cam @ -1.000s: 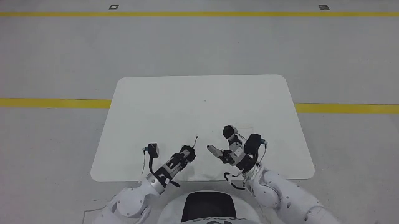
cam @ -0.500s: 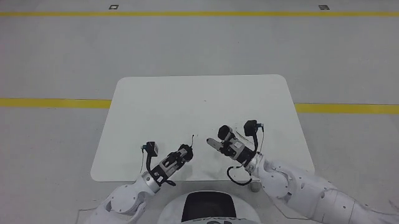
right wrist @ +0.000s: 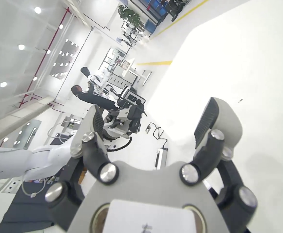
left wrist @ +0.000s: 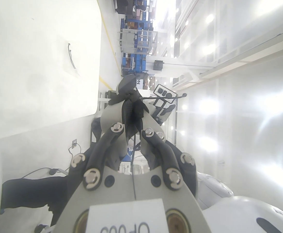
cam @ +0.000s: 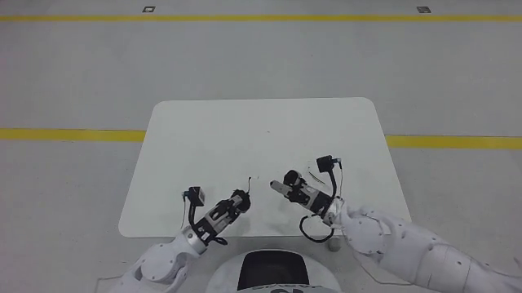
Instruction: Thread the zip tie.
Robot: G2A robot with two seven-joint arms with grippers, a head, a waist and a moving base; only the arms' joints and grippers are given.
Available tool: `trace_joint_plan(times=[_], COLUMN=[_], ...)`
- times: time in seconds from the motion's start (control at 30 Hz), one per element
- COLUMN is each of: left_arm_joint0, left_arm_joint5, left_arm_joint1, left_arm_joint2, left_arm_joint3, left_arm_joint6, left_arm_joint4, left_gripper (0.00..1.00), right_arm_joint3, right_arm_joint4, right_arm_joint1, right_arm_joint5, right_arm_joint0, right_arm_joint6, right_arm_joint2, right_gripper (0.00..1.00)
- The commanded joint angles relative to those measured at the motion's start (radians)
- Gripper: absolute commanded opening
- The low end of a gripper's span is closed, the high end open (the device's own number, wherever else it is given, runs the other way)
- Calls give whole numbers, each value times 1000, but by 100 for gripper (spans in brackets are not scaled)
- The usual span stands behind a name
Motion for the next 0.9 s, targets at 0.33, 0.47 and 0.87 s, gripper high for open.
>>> trace_joint_plan(times=[0.33, 0.47, 0.87], left_arm_joint0=[23, 26, 29], left_arm_joint5=[0, 0, 0], left_arm_joint1=[-7, -10, -20], left_arm_joint2=[-29, -34, -43], left_arm_joint3=[-17, -19, -17], left_arm_joint6=[-27, -32, -46], left_arm_joint4=[-5, -1, 5], left_gripper=[0, 0, 0], right_arm_joint3=[-24, -24, 21], right_arm_joint4=[95, 136, 314], right_arm_joint1=[-15, -34, -163], right_arm_joint5=[0, 0, 0], right_arm_joint0=[-103, -149, -304], right_arm_joint6=[247, 356, 831], right_arm_joint2=[199, 292, 655], right_gripper=[100, 100, 100])
